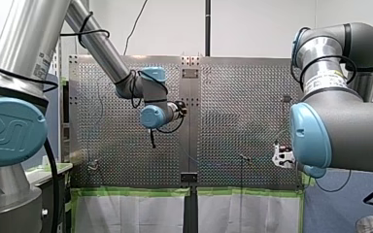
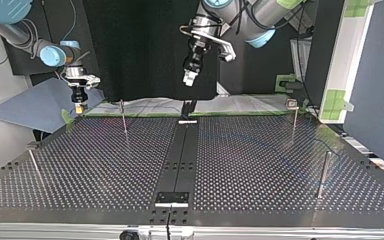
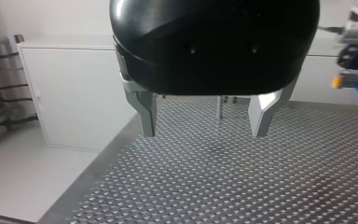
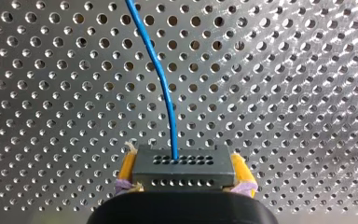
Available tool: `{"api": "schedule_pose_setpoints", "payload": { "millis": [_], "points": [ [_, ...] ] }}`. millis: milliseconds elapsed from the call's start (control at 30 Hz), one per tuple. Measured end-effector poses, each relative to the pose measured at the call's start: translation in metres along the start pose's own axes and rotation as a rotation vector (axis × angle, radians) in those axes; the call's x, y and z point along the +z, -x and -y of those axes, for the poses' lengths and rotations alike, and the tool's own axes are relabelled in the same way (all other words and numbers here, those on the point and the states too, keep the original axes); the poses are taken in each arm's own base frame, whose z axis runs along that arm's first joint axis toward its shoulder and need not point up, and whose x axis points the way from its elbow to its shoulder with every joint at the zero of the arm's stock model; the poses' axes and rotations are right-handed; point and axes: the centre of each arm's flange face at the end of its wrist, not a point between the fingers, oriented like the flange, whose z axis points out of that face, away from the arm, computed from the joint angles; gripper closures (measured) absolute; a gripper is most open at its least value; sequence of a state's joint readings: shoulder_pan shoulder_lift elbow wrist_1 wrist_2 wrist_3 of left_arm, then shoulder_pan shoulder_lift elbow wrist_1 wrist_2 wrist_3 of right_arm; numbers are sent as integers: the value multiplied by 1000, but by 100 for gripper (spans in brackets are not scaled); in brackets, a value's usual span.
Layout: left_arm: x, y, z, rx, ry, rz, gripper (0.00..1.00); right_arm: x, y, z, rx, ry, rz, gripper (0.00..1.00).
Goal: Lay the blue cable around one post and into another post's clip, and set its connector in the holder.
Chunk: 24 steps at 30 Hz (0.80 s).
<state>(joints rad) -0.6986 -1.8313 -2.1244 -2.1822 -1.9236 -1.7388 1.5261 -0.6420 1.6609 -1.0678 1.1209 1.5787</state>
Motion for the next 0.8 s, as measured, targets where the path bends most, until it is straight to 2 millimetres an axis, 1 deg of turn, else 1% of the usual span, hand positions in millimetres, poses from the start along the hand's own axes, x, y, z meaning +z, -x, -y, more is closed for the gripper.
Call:
{"api": "schedule_pose_setpoints", "payload": {
  "millis": [167, 333, 800],
  "points": [
    [-14, -15, -8, 4, 4, -12, 2, 0, 0, 1, -1, -2, 0, 100],
    [-28, -23, -15, 5, 5, -14, 2, 1, 0, 2, -3, -3, 0, 100],
    [-81, -50, -40, 46, 24, -119, 2, -1, 0, 1, -2, 6, 13, 100]
  ]
}}
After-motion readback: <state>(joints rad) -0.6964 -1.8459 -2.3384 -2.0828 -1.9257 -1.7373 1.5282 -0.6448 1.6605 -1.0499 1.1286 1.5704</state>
